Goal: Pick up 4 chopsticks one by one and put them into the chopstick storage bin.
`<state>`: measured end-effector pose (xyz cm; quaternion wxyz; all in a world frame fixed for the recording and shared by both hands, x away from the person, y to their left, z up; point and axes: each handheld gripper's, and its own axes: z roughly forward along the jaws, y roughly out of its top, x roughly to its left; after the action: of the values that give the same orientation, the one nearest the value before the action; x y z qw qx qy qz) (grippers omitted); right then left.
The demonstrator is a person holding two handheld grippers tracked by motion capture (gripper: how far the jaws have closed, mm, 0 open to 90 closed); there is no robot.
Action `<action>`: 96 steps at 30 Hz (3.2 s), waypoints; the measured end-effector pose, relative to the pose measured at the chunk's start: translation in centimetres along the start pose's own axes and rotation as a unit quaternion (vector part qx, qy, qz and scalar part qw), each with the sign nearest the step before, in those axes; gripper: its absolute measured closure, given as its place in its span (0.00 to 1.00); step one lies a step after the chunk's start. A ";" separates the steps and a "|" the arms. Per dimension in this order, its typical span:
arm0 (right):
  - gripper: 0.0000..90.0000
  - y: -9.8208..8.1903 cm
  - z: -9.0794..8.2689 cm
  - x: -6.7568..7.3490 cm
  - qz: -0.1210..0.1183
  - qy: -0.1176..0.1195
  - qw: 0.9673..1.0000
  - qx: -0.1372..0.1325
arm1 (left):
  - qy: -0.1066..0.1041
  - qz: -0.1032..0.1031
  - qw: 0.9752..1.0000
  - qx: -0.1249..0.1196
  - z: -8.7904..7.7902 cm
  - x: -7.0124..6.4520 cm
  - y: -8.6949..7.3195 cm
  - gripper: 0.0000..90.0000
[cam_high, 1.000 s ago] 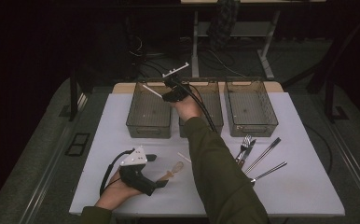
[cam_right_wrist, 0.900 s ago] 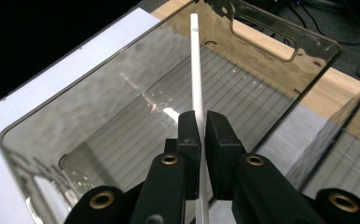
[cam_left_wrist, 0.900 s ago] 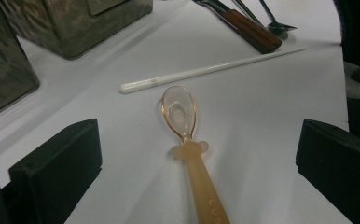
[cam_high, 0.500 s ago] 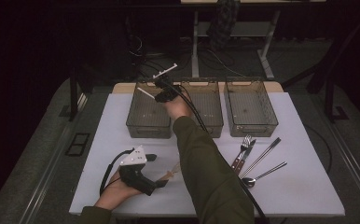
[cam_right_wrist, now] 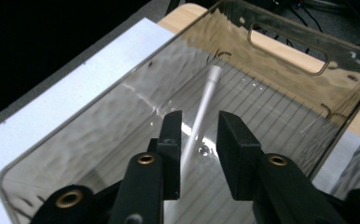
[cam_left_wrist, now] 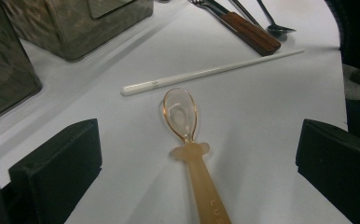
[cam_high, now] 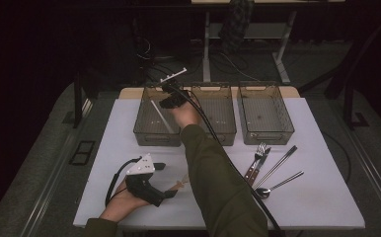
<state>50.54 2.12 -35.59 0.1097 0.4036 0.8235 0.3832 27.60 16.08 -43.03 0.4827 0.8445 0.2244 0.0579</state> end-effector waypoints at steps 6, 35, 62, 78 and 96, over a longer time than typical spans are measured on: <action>0.67 0.1 -1.6 -0.2 0.007 0.017 1.000 -0.009 | 0.002 0.002 1.000 0.003 -0.1 0.0 0.0 0.00; 0.37 -6.9 -11.8 -3.5 -0.030 0.080 0.993 -0.080 | 0.012 -0.002 1.000 0.011 0.0 0.0 -0.3 0.00; 0.27 -15.7 -17.6 -3.1 -0.074 0.051 0.994 -0.062 | 0.019 -0.007 1.000 0.011 0.0 0.0 -0.4 0.00; 0.35 -21.3 -19.4 -3.1 -0.076 0.069 0.994 -0.022 | 0.029 -0.012 0.999 0.013 -0.3 -0.3 -0.9 0.00; 0.69 -25.2 -19.5 -2.8 -0.067 0.101 0.992 0.032 | 0.023 0.003 1.000 0.021 0.2 -0.7 -0.6 0.00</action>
<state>28.19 -20.15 -40.83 0.0387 0.3106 0.8671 0.3875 26.88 15.90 -43.53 0.4593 0.8538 0.2338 0.0739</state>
